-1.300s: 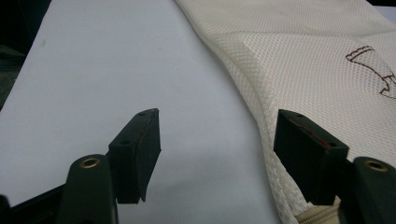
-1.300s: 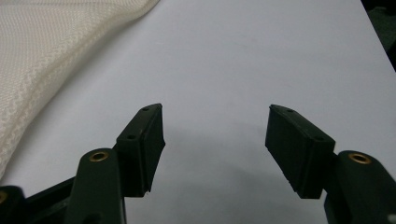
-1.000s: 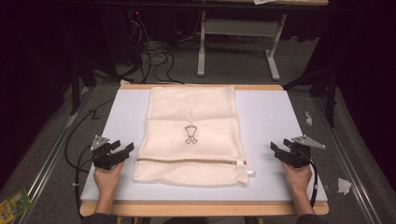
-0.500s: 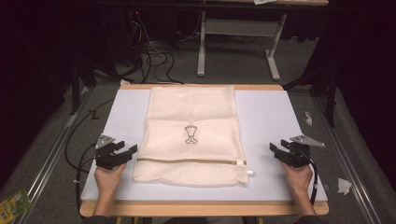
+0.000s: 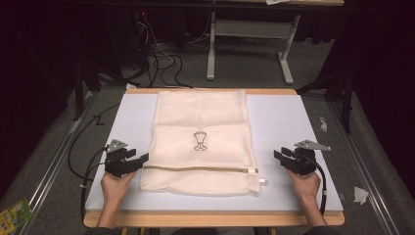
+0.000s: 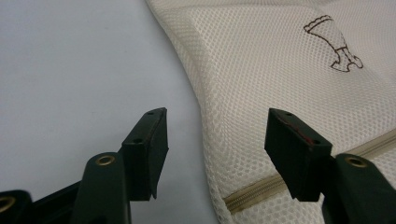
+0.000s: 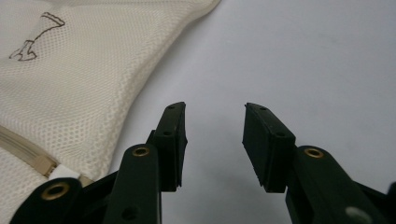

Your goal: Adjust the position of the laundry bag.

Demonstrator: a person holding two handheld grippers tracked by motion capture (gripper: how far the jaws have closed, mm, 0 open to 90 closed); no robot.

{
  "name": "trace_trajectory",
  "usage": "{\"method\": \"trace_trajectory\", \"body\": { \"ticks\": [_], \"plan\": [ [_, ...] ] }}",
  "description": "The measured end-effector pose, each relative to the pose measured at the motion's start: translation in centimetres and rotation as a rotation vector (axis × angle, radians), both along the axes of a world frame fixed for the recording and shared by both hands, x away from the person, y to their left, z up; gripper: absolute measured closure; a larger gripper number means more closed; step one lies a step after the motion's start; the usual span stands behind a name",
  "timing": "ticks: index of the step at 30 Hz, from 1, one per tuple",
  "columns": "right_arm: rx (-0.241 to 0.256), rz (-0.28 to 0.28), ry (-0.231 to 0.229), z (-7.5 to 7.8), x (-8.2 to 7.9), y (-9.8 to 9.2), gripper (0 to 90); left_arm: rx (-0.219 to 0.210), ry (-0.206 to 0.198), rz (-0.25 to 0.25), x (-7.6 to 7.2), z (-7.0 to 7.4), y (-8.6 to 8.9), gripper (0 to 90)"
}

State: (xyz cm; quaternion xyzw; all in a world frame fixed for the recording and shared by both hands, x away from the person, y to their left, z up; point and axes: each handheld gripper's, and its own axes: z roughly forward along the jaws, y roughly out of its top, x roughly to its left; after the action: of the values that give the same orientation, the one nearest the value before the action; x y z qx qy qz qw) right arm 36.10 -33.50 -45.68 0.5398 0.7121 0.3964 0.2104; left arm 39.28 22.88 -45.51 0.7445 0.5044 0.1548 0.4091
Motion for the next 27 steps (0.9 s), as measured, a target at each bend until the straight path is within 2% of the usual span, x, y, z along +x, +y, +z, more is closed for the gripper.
{"method": "trace_trajectory", "body": {
  "ticks": [5,6,7,12,20,23,26,27],
  "plan": [
    [0.002,0.03,0.016,0.1,0.4,1.1,60.0,0.017,0.029,0.006,0.3,-0.1,-0.5,40.6],
    [-0.005,0.043,0.018,0.1,0.6,1.8,59.9,0.036,0.033,0.01,0.4,-0.3,-0.7,41.3],
    [-0.005,0.043,0.018,0.1,0.6,1.8,59.9,0.036,0.033,0.01,0.4,-0.3,-0.7,41.9],
    [0.002,0.082,0.05,0.1,1.7,4.1,59.7,0.049,0.056,0.021,1.0,-0.6,-1.2,43.4],
    [-0.009,0.116,0.097,0.0,3.1,6.6,58.2,0.032,0.078,0.038,1.5,-0.8,-1.4,46.5],
    [-0.009,0.127,0.132,-0.1,3.6,7.3,56.9,0.015,0.089,0.038,1.8,-0.8,-1.5,46.2],
    [-0.009,0.131,0.164,-0.1,4.3,7.7,52.6,0.104,0.074,0.026,2.1,-0.6,-2.3,47.1],
    [-0.005,0.123,0.171,0.0,4.5,7.9,51.0,0.111,0.073,0.018,2.3,-0.5,-2.5,47.5]
  ]
}}
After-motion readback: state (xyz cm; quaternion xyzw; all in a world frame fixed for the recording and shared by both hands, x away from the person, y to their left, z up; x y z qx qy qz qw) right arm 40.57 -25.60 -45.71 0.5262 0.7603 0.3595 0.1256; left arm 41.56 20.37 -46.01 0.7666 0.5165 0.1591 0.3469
